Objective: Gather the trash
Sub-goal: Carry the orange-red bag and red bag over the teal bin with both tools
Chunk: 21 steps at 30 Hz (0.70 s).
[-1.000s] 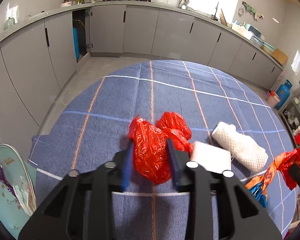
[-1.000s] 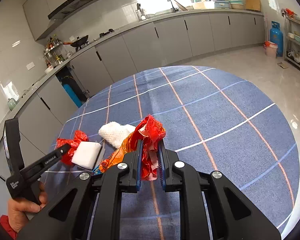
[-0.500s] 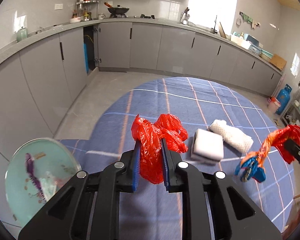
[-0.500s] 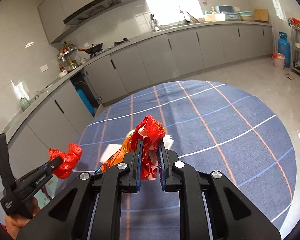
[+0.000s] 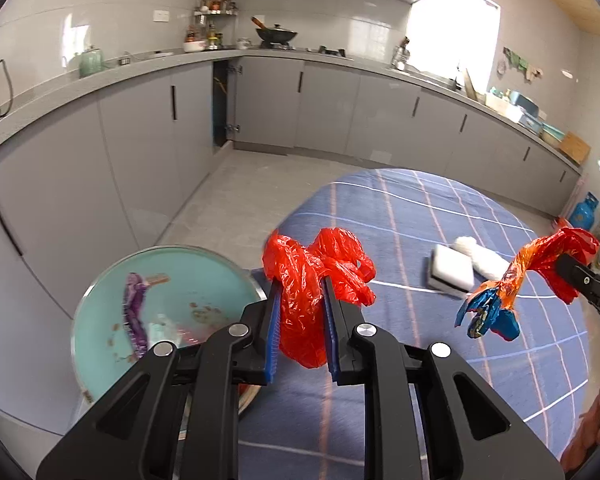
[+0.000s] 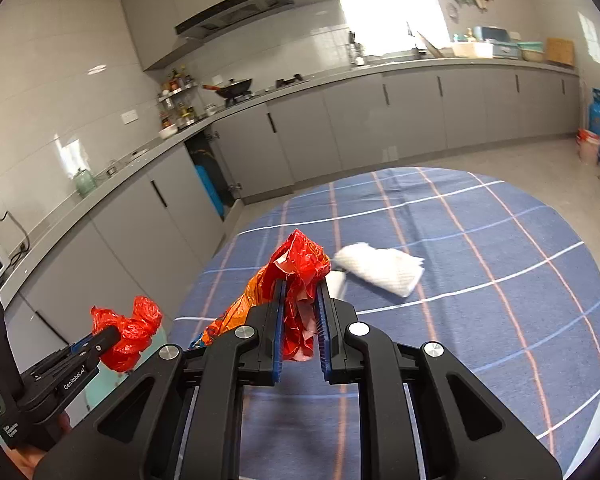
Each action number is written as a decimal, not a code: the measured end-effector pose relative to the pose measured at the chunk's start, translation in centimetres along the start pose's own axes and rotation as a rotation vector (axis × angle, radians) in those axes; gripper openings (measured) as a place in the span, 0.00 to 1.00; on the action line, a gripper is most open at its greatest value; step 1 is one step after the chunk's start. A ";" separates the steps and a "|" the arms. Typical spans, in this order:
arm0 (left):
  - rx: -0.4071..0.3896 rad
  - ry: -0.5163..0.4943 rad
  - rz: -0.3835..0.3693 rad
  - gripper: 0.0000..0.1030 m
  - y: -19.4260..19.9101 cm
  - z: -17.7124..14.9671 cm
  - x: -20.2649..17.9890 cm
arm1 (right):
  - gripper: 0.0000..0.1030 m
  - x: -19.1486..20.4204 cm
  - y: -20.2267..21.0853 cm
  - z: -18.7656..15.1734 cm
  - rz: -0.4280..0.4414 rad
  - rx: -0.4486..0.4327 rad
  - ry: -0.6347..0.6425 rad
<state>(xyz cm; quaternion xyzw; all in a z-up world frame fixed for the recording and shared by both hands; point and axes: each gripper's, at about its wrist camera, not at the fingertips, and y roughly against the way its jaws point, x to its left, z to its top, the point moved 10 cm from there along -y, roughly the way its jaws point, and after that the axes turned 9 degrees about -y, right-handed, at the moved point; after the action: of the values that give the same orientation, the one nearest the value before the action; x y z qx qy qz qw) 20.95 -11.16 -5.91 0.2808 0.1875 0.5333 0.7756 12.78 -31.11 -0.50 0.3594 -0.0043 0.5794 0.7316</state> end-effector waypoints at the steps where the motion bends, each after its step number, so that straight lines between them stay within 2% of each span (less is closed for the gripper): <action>1: -0.002 0.009 0.003 0.18 0.4 -0.3 0.6 | 0.15 0.5 0.1 -0.1 0.006 0.001 0.007; 21: -0.015 0.115 0.153 0.18 4.8 -3.3 10.0 | 0.15 10.8 0.0 -4.6 0.154 0.073 0.144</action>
<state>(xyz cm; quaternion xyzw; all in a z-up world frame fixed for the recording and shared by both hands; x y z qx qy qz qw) 19.10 0.24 -5.34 0.2576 0.2057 0.6074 0.7227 14.43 -19.57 0.71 0.3417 0.0420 0.6579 0.6698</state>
